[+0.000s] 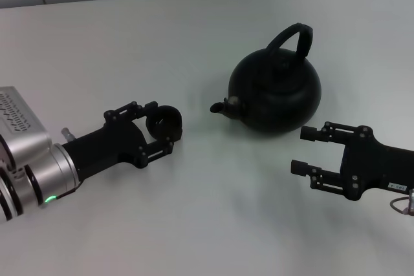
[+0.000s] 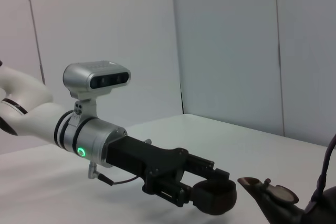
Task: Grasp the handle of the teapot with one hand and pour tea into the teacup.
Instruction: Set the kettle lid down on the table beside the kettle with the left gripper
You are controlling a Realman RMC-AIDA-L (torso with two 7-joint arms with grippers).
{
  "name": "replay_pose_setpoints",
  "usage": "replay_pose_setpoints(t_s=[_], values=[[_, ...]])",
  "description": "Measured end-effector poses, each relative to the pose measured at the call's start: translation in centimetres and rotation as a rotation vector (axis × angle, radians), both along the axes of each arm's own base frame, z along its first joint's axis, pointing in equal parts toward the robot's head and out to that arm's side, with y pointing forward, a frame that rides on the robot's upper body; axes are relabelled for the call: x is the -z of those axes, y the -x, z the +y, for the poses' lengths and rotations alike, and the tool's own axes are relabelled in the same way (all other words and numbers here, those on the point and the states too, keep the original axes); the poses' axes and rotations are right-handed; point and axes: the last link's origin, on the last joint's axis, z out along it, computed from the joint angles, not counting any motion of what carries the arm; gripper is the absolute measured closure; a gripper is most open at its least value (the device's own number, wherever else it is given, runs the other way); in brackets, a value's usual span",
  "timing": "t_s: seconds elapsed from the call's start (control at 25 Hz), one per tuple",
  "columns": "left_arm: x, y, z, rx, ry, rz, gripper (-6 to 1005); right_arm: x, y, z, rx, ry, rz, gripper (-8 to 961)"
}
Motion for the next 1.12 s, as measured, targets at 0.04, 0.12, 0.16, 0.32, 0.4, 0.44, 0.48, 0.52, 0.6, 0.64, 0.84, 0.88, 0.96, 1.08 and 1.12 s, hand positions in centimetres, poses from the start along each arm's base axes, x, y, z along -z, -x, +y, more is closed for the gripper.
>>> replay_pose_setpoints(t_s=[0.04, 0.12, 0.16, 0.32, 0.4, 0.44, 0.48, 0.52, 0.6, 0.64, 0.84, 0.88, 0.96, 1.08, 1.12], values=[[0.1, 0.0, 0.0, 0.0, 0.001, 0.005, 309, 0.0, 0.0, 0.0, 0.0, 0.0, 0.0, 323], [0.7, -0.1, -0.2, 0.004, 0.001, 0.019, 309, 0.0, 0.0, 0.0, 0.0, 0.0, 0.001, 323], [0.7, -0.1, -0.2, 0.004, 0.001, 0.019, 309, 0.0, 0.0, -0.1, 0.001, 0.001, 0.001, 323], [1.5, -0.2, -0.1, 0.004, -0.001, 0.055, 309, 0.0, 0.0, -0.1, 0.0, 0.001, 0.003, 323], [1.5, -0.2, 0.1, 0.0, -0.002, 0.061, 309, 0.0, 0.0, -0.1, 0.0, 0.001, 0.003, 323], [1.5, -0.2, 0.1, -0.001, -0.003, 0.062, 309, 0.0, 0.0, -0.1, 0.0, 0.001, 0.002, 324], [1.5, -0.2, 0.1, -0.002, -0.003, 0.062, 308, 0.0, 0.0, -0.1, 0.0, 0.0, 0.001, 324], [1.5, -0.2, 0.1, -0.002, -0.003, 0.062, 308, -0.1, -0.1, -0.1, 0.0, 0.0, 0.001, 324], [1.5, -0.2, 0.1, -0.002, -0.003, 0.063, 306, -0.1, -0.1, -0.1, -0.001, 0.0, 0.0, 324], [1.6, -0.1, 0.1, -0.004, -0.001, 0.064, 305, -0.1, 0.0, -0.1, -0.001, 0.0, 0.001, 324], [1.9, -0.2, 0.0, -0.012, 0.003, 0.067, 297, -0.1, 0.0, -0.1, -0.001, 0.0, 0.0, 324], [1.9, -0.2, 0.0, -0.015, 0.0, 0.064, 295, -0.1, 0.0, -0.1, -0.001, 0.0, 0.0, 324], [1.9, -0.2, 0.1, -0.023, -0.008, 0.062, 292, -0.1, 0.0, -0.1, -0.001, 0.0, 0.001, 324], [1.9, -0.2, 0.1, -0.03, -0.011, 0.065, 287, -0.1, 0.0, -0.1, -0.001, 0.0, 0.001, 324], [1.9, -0.2, 0.1, -0.03, -0.011, 0.065, 285, -0.1, 0.0, -0.1, 0.0, 0.0, 0.001, 324]])
